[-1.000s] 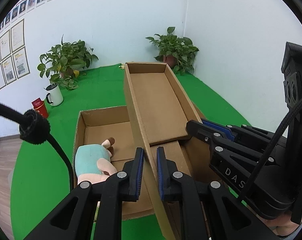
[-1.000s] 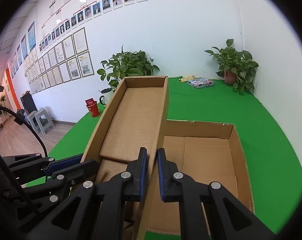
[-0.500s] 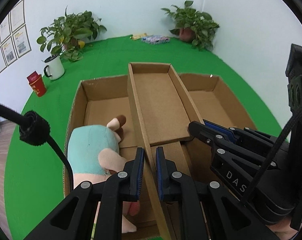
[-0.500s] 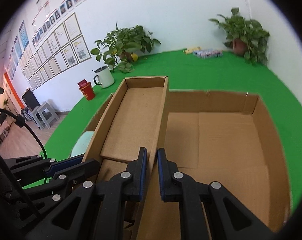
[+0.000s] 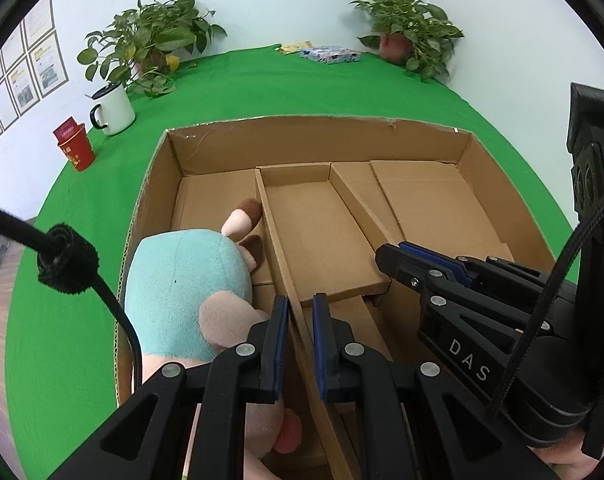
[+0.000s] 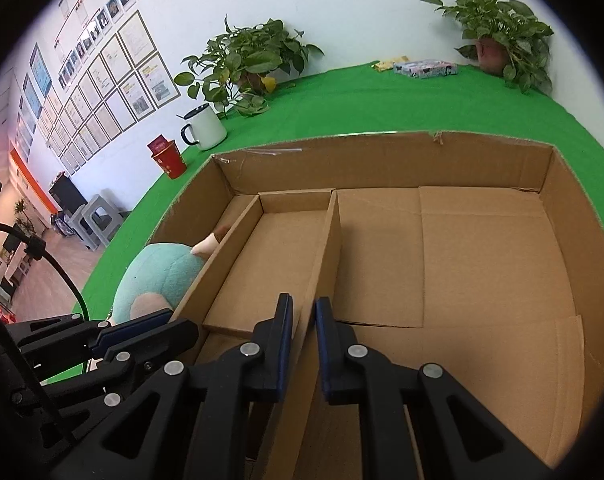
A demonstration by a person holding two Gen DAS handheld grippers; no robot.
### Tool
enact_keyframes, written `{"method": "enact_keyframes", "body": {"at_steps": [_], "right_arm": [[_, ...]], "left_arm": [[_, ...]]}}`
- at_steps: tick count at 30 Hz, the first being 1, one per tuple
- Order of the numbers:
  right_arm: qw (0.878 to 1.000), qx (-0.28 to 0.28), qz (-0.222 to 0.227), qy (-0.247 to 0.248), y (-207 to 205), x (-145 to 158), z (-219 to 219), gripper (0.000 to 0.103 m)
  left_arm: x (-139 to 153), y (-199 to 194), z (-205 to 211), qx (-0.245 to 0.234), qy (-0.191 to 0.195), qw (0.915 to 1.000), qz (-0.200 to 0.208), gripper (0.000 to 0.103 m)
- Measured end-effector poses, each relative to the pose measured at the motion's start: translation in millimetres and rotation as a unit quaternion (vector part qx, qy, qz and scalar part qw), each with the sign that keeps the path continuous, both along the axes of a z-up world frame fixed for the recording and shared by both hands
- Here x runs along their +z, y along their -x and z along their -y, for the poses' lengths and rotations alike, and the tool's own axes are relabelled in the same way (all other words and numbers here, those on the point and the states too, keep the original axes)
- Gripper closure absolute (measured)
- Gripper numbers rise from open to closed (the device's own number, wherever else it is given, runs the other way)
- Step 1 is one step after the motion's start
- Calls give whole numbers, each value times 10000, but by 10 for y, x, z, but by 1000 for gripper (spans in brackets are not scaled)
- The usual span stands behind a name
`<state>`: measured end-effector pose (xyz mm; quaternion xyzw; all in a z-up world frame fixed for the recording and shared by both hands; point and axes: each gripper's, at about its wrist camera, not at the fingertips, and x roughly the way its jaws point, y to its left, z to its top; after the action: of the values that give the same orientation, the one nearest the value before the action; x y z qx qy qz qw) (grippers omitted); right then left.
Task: Organize objects
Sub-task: 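Carry the cardboard tray with both grippers and lower it into the box, then release the tray inside the box and withdraw both grippers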
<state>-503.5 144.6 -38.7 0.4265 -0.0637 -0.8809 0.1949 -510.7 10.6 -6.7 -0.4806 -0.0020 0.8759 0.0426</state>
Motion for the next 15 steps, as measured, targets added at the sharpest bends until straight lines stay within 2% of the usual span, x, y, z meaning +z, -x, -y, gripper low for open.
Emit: {"method": "enact_keyframes", "body": {"at_steps": [3, 6, 11, 15], "right_arm": [[9999, -18, 136, -99, 45, -51, 68, 94], [9991, -88, 363, -184, 43, -146, 91, 94], [9989, -46, 447, -93, -13, -220, 22, 95], [9988, 48, 402, -270, -26, -224, 63, 95]], "left_arm": [[-67, 43, 29, 154, 23, 9998, 95, 96], [-142, 8, 23, 85, 30, 9999, 147, 96], [-168, -101, -14, 9, 28, 9999, 142, 96], [-133, -171, -17, -101, 62, 9998, 145, 96]]}}
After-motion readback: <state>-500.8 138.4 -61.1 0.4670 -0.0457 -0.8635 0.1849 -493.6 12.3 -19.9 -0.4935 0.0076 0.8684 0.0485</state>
